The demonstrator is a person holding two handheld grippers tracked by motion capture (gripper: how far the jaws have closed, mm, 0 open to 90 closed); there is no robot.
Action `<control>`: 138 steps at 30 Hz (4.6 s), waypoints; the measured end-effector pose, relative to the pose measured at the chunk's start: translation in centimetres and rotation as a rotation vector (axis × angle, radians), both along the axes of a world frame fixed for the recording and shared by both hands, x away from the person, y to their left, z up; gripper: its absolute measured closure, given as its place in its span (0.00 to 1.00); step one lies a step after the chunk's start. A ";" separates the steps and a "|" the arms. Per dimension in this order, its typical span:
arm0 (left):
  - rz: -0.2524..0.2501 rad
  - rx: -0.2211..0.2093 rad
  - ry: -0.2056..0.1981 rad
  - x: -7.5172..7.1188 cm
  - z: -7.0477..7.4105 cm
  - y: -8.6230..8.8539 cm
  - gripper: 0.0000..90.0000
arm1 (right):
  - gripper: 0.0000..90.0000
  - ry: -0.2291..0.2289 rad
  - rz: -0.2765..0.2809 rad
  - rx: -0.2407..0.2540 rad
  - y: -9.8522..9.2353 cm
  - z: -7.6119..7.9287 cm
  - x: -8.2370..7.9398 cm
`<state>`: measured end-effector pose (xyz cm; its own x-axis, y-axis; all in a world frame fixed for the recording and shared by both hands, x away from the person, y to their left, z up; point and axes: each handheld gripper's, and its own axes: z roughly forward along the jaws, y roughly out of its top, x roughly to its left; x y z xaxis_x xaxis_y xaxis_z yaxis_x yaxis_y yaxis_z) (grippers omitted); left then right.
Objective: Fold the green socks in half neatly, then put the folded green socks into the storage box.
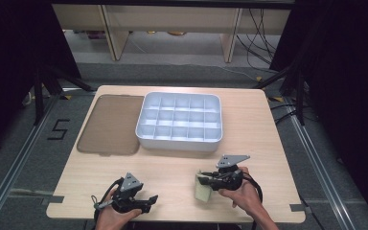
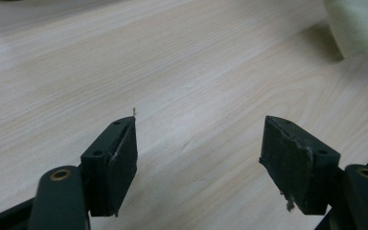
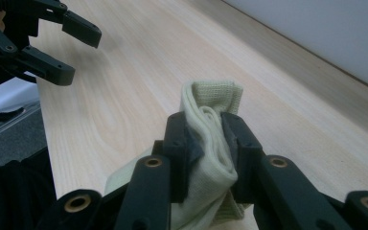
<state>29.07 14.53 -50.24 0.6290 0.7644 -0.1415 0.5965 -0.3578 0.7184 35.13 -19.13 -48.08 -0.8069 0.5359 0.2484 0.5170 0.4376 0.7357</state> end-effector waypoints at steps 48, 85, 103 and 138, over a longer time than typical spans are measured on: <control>0.006 0.022 0.002 -0.1 -0.4 0.2 0.28 | 0.82 -0.190 -0.062 -0.002 -1.6 3.9 1.9; -0.032 0.065 0.007 -0.1 -0.3 0.0 0.25 | 0.82 -0.258 -0.175 0.005 -3.4 7.3 5.4; -0.010 0.032 0.003 -0.3 -0.5 -0.4 0.25 | 0.82 -0.296 -0.227 0.002 -3.0 8.4 7.8; 0.001 0.024 0.004 -0.5 -0.5 -0.6 0.25 | 0.82 -0.316 -0.270 -0.084 -1.8 6.9 12.6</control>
